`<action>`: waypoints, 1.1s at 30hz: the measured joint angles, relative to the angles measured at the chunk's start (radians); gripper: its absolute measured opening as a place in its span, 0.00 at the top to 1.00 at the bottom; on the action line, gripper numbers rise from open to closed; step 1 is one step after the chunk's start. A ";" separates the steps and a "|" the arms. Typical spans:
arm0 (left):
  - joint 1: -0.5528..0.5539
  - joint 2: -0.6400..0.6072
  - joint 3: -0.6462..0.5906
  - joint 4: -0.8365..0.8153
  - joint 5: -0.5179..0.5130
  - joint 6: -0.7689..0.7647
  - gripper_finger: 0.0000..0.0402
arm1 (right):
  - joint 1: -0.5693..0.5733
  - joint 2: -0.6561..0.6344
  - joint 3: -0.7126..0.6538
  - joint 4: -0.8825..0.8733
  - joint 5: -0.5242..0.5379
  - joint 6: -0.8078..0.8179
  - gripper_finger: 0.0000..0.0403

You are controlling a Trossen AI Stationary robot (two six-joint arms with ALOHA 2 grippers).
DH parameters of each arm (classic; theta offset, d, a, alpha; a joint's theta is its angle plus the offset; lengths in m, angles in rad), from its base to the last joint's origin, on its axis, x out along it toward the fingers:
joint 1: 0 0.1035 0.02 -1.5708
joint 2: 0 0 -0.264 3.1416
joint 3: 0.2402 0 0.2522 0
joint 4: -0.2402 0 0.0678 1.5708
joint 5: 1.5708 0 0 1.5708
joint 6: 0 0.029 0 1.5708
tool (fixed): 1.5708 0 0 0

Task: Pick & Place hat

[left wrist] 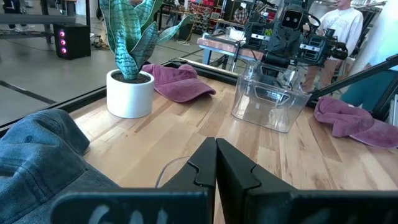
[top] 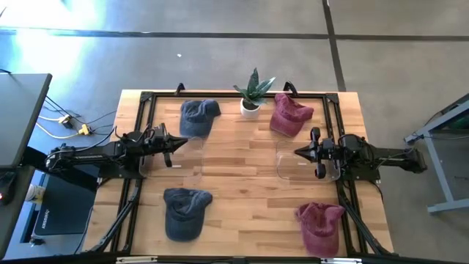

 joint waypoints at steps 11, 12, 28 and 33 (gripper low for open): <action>0.000 0.000 0.000 0.000 0.000 0.000 1.00 | 0.000 0.000 0.000 0.000 0.000 0.000 0.97; 0.000 0.000 0.000 0.000 0.000 0.000 1.00 | 0.000 0.000 0.000 0.000 0.000 0.000 0.97; 0.000 0.000 0.000 0.000 0.000 0.000 1.00 | 0.000 0.000 0.000 0.481 0.194 0.633 0.97; 0.000 0.000 0.000 0.000 0.000 0.000 1.00 | 0.003 0.007 0.049 0.600 0.279 0.623 0.97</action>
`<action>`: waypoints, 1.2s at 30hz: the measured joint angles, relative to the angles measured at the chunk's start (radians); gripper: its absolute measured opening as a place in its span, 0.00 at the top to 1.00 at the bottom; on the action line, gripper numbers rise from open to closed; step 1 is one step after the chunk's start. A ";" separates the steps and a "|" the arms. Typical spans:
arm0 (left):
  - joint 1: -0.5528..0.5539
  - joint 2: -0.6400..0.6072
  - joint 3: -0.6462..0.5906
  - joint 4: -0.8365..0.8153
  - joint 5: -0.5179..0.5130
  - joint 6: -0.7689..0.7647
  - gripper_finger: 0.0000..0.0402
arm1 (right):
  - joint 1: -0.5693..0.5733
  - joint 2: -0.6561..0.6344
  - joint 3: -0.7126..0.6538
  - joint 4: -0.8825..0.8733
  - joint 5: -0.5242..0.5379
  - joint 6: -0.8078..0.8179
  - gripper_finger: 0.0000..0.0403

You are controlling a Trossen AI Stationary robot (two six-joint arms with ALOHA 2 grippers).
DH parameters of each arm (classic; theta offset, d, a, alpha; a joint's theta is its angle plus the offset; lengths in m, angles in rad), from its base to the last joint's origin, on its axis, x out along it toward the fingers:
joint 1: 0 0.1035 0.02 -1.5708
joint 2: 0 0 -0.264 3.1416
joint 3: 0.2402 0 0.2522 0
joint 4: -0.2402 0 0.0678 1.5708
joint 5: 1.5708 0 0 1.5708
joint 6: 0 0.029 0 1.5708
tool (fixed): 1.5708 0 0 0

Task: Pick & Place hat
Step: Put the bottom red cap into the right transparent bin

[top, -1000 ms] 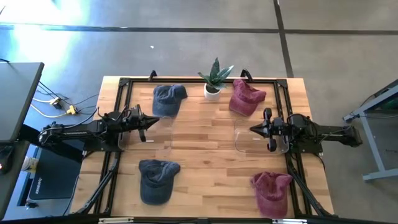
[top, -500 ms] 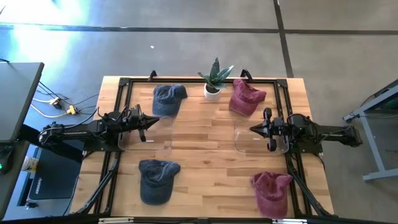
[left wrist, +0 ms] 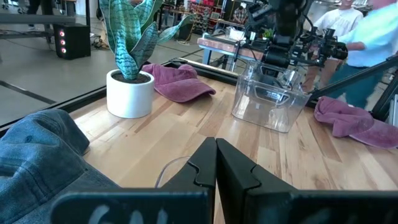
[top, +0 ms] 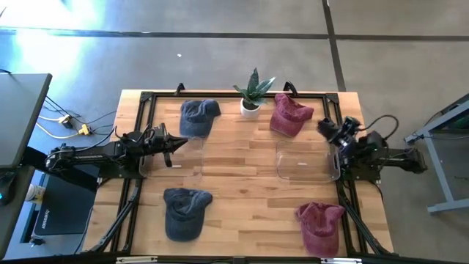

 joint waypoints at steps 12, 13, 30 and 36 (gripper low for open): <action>0.000 0.000 0.000 0.000 0.000 0.000 1.00 | 0.156 0.487 0.674 -0.813 -0.210 -0.004 0.97; 0.000 0.000 0.000 0.000 0.000 0.000 1.00 | 0.182 0.550 0.729 -0.892 -0.240 0.011 0.97; 0.000 0.000 0.000 0.000 0.000 0.000 1.00 | 0.834 1.136 1.041 -1.370 -0.333 0.313 0.79; 0.000 0.000 0.000 0.000 0.000 0.000 1.00 | 0.996 1.144 0.836 -1.379 -0.341 0.534 0.57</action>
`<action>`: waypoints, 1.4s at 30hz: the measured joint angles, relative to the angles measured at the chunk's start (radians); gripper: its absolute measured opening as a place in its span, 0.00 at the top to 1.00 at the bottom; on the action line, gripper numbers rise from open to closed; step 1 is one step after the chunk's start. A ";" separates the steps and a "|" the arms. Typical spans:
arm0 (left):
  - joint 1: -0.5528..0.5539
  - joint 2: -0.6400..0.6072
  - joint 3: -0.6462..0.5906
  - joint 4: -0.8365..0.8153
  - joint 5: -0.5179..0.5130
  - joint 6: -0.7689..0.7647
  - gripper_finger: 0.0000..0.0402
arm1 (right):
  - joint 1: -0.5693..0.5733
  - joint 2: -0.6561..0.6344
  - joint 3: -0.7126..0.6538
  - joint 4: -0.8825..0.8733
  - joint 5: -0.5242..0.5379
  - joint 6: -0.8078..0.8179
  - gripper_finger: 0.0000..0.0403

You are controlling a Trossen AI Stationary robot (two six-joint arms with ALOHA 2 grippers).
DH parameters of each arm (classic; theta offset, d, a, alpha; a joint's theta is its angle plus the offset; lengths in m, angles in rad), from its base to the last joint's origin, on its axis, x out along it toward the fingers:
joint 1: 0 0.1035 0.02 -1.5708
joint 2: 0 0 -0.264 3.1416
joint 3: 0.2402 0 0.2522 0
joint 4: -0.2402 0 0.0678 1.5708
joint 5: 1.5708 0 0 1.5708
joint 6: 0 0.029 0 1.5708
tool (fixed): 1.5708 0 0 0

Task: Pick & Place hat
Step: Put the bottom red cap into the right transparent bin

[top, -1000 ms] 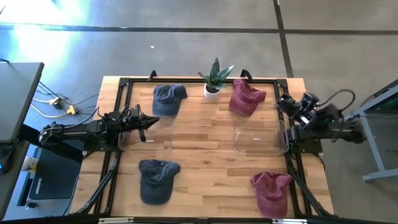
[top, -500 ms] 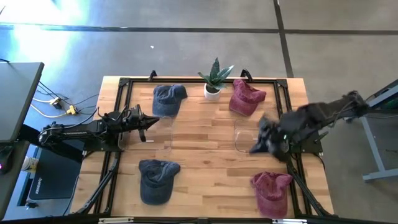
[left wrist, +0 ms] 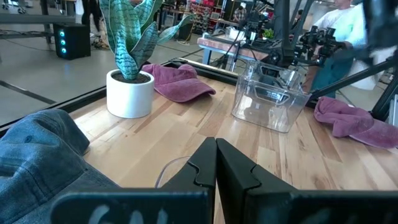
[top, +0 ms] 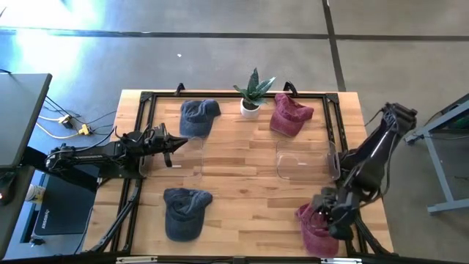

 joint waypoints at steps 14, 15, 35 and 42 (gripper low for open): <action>0.000 0.000 0.000 0.000 0.000 0.000 1.00 | -0.004 -0.017 -0.319 -0.079 -0.149 0.398 0.48; 0.000 0.000 0.000 0.000 0.000 0.000 1.00 | -0.004 -0.017 -0.332 -0.057 -0.149 0.405 0.48; 0.000 0.000 0.000 0.000 0.000 0.000 1.00 | -0.005 -0.010 -0.466 0.323 -0.015 0.375 0.94; 0.000 0.000 0.000 0.000 0.000 0.000 1.00 | -0.005 -0.067 -0.292 0.362 0.031 0.264 0.96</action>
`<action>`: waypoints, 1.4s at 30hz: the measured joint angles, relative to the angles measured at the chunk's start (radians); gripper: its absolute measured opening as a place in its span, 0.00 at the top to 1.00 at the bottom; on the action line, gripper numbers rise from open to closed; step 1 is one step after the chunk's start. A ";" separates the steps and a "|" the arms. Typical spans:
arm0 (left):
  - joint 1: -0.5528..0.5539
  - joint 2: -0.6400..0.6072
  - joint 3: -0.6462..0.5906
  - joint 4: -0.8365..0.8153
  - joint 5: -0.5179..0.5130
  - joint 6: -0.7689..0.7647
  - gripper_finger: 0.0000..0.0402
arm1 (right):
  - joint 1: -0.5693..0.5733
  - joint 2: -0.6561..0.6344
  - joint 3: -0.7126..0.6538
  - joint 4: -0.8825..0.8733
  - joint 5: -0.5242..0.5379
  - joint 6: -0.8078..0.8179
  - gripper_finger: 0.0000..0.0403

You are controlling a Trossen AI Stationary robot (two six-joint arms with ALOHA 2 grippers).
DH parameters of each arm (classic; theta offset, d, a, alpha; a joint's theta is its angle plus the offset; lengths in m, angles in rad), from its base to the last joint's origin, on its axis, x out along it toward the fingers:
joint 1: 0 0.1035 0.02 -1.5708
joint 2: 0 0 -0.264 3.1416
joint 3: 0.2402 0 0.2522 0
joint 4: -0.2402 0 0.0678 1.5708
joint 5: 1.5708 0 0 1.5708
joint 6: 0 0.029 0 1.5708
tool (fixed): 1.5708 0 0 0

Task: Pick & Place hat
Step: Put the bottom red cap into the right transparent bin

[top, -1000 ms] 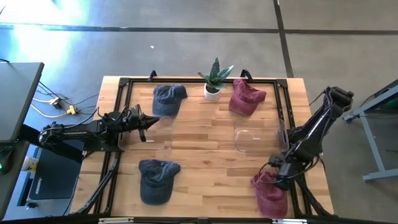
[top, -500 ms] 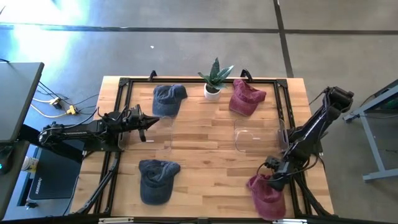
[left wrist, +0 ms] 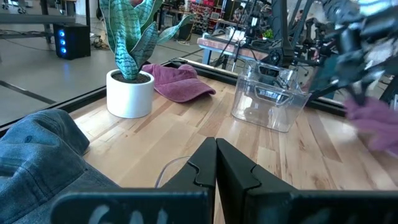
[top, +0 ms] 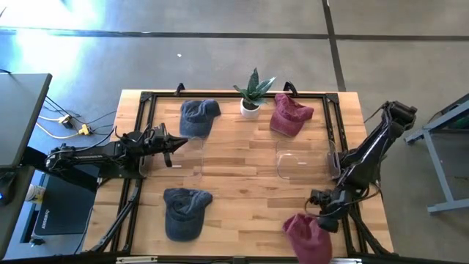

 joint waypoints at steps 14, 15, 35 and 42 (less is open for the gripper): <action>0.000 0.000 0.000 0.000 0.000 0.000 1.00 | -0.265 -0.022 0.154 0.041 0.367 -0.194 1.00; 0.000 0.000 0.000 0.000 0.000 0.000 1.00 | -0.301 -0.011 0.155 0.066 0.351 -0.227 1.00; 0.000 0.000 0.000 0.000 0.000 0.000 1.00 | -0.660 0.320 0.166 0.284 -0.070 -0.494 0.91; 0.000 0.000 0.000 0.000 -0.001 0.000 1.00 | -0.729 0.321 0.307 0.161 -0.193 -0.803 0.62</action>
